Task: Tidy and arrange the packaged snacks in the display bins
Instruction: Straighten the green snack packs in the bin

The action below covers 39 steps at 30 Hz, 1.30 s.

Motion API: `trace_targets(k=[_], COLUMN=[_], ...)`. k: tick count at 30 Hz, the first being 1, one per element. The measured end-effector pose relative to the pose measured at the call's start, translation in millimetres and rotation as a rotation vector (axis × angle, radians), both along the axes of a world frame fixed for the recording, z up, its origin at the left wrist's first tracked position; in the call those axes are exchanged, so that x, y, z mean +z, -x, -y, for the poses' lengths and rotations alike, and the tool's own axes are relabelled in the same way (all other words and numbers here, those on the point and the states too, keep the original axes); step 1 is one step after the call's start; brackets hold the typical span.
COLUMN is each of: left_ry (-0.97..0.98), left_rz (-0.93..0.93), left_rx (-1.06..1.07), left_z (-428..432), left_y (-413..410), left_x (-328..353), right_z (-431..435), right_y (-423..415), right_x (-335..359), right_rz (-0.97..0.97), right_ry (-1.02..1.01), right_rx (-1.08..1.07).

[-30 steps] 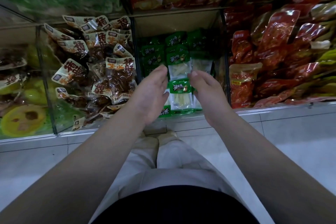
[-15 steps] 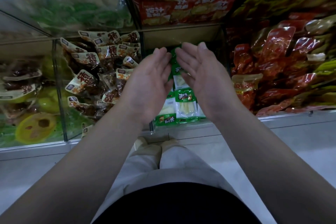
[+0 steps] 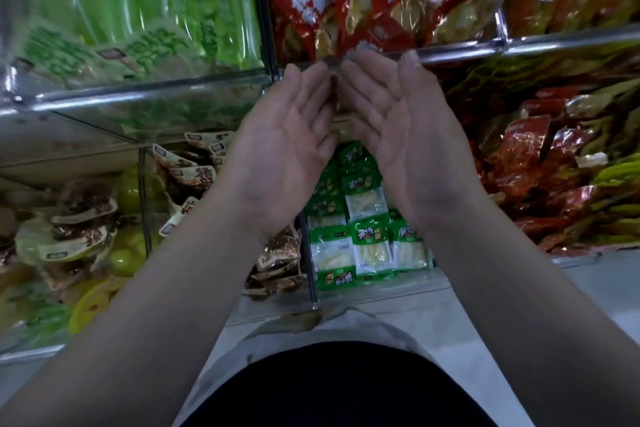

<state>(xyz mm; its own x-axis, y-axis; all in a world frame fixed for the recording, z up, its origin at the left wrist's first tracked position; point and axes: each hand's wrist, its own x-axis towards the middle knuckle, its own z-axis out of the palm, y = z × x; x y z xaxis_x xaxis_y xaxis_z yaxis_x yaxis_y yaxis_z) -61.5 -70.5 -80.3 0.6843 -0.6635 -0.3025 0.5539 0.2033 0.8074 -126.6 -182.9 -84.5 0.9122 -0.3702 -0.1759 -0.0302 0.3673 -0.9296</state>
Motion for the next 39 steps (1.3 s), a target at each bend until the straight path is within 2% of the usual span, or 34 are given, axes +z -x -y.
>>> trace_targets(k=[7,19,33,39], left_ry=[0.025,0.003,-0.047,-0.039], left_rz=[0.051,0.046,-0.04,-0.091], left_rx=[-0.014,0.036,0.081,0.071], left_z=[0,12,38,39], left_y=[-36,-87,-137,-149], left_x=[30,61,60,53], right_z=[2,10,31,34], right_y=[-28,-79,-153,-169], right_x=[28,60,68,68], right_rz=[0.028,-0.032,-0.116,-0.098], right_ry=[0.032,0.026,-0.132,-0.274], right_rx=[-0.02,-0.074,-0.123,-0.146])
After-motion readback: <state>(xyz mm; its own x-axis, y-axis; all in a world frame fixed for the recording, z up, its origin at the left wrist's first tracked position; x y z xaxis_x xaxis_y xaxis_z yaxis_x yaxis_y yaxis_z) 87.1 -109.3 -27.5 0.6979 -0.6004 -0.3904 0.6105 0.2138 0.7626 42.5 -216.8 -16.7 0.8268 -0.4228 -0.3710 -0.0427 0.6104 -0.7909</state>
